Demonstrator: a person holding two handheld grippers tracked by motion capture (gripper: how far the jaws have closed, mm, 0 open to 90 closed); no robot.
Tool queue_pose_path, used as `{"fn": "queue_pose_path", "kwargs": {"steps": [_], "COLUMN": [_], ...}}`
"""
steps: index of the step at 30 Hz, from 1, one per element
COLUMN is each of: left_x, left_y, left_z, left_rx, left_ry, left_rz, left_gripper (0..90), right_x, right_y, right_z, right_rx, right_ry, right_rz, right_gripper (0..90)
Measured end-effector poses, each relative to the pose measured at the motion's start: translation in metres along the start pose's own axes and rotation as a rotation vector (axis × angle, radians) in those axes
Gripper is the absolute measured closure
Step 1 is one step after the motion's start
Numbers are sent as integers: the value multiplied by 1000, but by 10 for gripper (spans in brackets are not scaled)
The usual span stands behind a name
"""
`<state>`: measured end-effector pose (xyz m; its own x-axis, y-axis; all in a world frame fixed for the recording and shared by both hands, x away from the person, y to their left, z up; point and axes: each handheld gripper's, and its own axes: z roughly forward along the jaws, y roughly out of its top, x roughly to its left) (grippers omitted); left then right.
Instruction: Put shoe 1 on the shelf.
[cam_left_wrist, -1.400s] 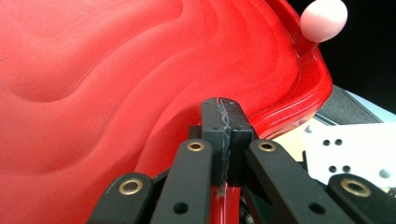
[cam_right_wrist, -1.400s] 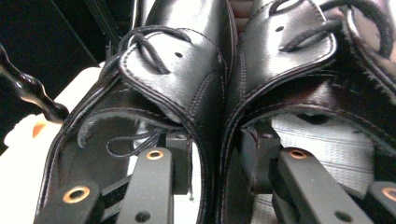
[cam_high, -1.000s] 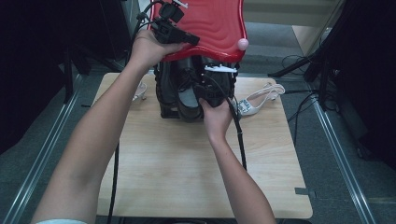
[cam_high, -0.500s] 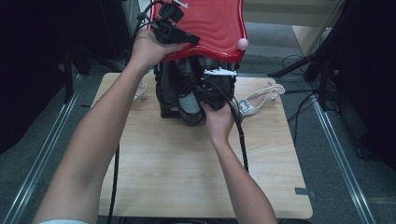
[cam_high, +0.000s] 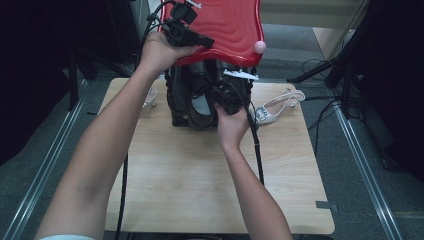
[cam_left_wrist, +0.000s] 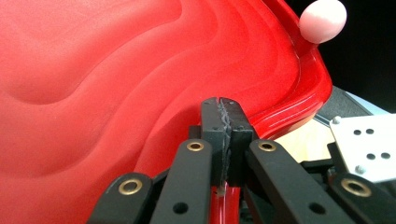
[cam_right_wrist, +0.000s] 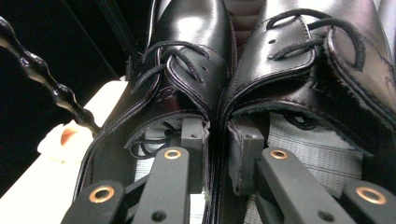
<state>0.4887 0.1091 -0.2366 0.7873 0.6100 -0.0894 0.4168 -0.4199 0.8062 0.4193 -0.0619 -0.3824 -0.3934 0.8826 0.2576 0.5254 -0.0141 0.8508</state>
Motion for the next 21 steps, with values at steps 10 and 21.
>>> {"fn": "queue_pose_path", "kwargs": {"steps": [10, 21], "left_x": [0, -1], "left_y": [-1, -1], "left_z": [0, 0], "left_rx": [-7, -7], "left_ry": [0, -1], "left_rz": [-3, -3], "left_gripper": [898, 897], "right_x": [12, 7], "right_y": [3, 3], "right_z": [14, 11], "right_rx": [-46, -18], "right_ry": [-45, 19], "right_rz": [-53, -42], "right_gripper": [764, 628]}}
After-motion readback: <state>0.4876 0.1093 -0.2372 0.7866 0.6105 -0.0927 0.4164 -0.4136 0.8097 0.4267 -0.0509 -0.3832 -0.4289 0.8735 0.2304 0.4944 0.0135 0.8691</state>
